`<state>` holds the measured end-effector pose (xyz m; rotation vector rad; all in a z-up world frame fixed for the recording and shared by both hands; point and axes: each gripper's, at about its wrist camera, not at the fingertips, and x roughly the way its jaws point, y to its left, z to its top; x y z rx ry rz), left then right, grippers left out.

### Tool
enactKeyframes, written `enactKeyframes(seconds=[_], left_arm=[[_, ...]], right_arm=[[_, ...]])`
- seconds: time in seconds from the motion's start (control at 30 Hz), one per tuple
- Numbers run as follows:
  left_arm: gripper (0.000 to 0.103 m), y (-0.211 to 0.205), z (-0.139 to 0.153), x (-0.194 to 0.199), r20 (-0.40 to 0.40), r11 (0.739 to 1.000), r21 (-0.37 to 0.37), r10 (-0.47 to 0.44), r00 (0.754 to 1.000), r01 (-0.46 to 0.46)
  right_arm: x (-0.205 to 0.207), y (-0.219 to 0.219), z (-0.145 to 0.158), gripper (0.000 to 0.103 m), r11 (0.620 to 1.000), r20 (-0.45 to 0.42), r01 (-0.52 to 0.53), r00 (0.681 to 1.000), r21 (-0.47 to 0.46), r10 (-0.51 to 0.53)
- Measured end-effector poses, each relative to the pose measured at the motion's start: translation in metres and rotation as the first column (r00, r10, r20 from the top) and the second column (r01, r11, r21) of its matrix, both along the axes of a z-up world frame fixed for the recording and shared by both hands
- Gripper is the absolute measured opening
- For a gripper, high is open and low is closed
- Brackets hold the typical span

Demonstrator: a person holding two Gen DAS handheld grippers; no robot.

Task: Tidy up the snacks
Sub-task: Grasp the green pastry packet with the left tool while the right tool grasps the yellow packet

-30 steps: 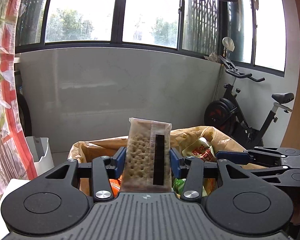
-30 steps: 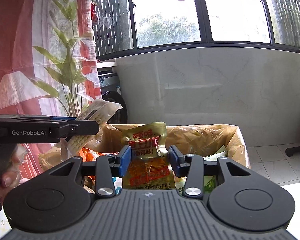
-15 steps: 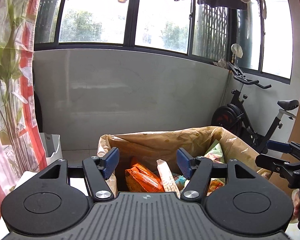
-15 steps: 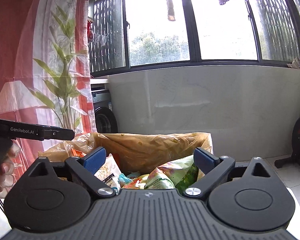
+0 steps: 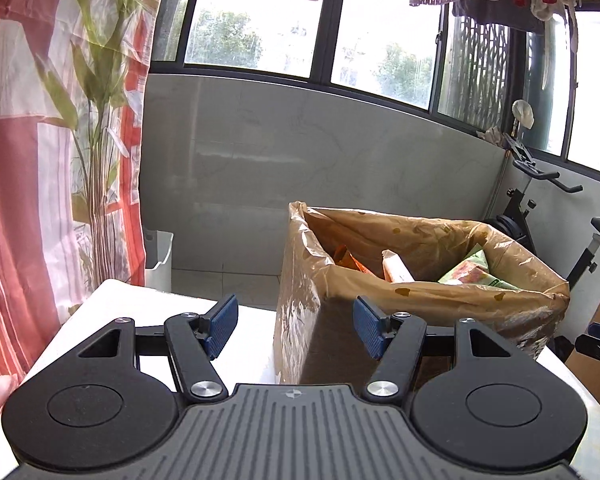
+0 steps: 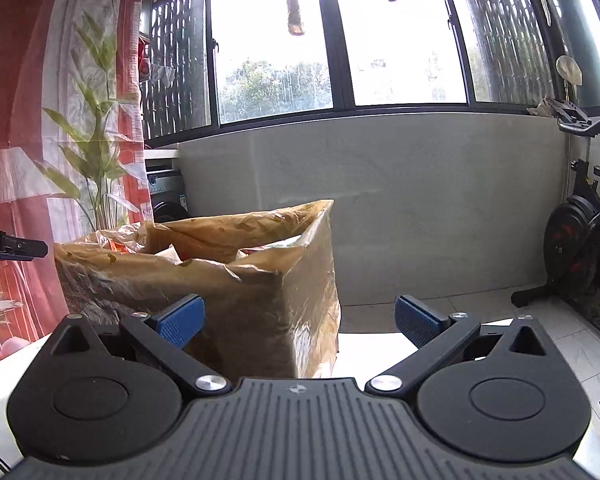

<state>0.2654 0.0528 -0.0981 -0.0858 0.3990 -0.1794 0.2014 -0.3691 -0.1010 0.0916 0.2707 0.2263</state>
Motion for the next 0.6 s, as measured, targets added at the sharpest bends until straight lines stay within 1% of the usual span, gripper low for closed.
enactKeyframes(seconds=[0.1, 0.17, 0.2, 0.23, 0.27, 0.33, 0.4, 0.5, 0.57, 0.6], left_arm=[[0.066, 0.000, -0.013, -0.004, -0.029, 1.000, 0.004, 0.014, 0.999, -0.013], [0.066, -0.002, -0.020, -0.006, -0.039, 1.000, 0.020, 0.022, 0.999, -0.021], [0.066, -0.004, -0.023, -0.007, -0.044, 0.999, 0.028, 0.025, 0.999, -0.023], [0.066, -0.005, -0.026, -0.008, -0.049, 0.999, 0.033, 0.026, 0.998, -0.024], [0.066, -0.006, -0.028, -0.009, -0.053, 0.999, 0.035, 0.025, 0.998, -0.023], [0.066, -0.007, -0.033, -0.009, -0.064, 0.999, 0.035, 0.023, 0.998, -0.021], [0.066, -0.008, -0.037, -0.009, -0.077, 0.999, 0.036, 0.019, 0.997, -0.016], [0.066, -0.010, -0.043, -0.009, -0.093, 0.999, 0.048, 0.014, 0.996, -0.010], [0.066, -0.010, -0.046, -0.008, -0.104, 0.999, 0.049, 0.014, 0.995, -0.009], [0.066, -0.009, -0.047, -0.008, -0.108, 0.999, 0.048, 0.015, 0.994, -0.010]], right_arm=[[-0.002, -0.007, -0.023, 0.103, 1.000, -0.096, 0.007, 0.995, 0.017, -0.006], [-0.004, -0.006, -0.038, 0.102, 0.998, -0.150, 0.053, 0.987, -0.033, -0.057], [-0.005, -0.007, -0.045, 0.097, 0.998, -0.181, 0.051, 0.982, -0.048, -0.059], [-0.004, -0.008, -0.052, 0.094, 0.998, -0.212, 0.041, 0.976, -0.047, -0.051], [-0.004, -0.009, -0.060, 0.088, 0.998, -0.247, 0.041, 0.968, -0.045, -0.051], [-0.002, -0.010, -0.074, 0.083, 0.997, -0.300, 0.043, 0.952, -0.061, -0.060], [-0.001, -0.010, -0.085, 0.066, 0.997, -0.344, 0.031, 0.937, -0.070, -0.054], [0.001, -0.011, -0.096, 0.055, 0.996, -0.385, 0.057, 0.920, -0.068, -0.079], [0.002, -0.011, -0.101, 0.052, 0.996, -0.405, 0.068, 0.910, -0.056, -0.085], [0.003, -0.010, -0.103, 0.051, 0.996, -0.413, 0.071, 0.906, -0.058, -0.089]])
